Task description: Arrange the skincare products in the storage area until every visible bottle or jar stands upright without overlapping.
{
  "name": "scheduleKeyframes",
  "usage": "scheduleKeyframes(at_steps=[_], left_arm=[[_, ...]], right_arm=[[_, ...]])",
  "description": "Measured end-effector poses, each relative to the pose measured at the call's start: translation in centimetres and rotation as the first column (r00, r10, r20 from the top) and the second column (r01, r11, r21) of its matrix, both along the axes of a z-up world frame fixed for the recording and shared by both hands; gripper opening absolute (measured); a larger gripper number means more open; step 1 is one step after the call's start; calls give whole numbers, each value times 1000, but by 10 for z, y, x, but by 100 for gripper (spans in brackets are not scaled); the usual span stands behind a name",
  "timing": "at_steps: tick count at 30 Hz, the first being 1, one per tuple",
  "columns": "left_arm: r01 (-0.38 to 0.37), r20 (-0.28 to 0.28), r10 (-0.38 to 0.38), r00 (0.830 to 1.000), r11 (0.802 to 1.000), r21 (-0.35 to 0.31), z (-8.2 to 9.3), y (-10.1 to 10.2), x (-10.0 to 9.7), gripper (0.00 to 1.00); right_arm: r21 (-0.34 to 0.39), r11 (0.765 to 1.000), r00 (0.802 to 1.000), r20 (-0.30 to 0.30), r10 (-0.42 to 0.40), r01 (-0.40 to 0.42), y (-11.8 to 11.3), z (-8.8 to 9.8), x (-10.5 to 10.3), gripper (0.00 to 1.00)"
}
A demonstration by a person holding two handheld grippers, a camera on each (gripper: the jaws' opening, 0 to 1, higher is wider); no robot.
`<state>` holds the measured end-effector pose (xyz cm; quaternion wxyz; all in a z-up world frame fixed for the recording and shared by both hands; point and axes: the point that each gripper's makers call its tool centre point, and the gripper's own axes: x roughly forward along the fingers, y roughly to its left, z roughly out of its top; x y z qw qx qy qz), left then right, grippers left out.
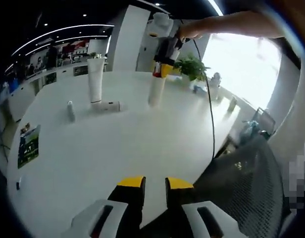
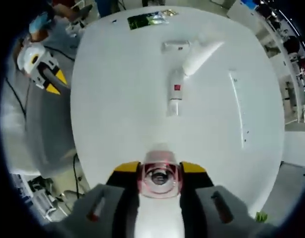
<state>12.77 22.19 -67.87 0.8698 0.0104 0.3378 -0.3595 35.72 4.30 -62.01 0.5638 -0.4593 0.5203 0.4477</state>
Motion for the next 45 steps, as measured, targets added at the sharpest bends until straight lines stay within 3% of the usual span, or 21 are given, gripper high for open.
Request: scheduleKeyframes(at_steps=[14,24,30,45], left_arm=[[-48,-11,48,999,999,-3,-2,8,7,17],[-59,-6,59,998,998,9,-5,12,8,17],[-53,8,53,999,998,25,-6,12,8,17],[-126,7,125,992,992,14,-7,27,18,17]], right_arm=[[-34,998,998,17,54,-54,15,0,59,29],[-50,994,995,22,101,-100,30,-2,85,29],[-39,992,993,16,119,-118,41,-5,94,29],[-3,984,984,10,176,-176,81,-12,104,29]])
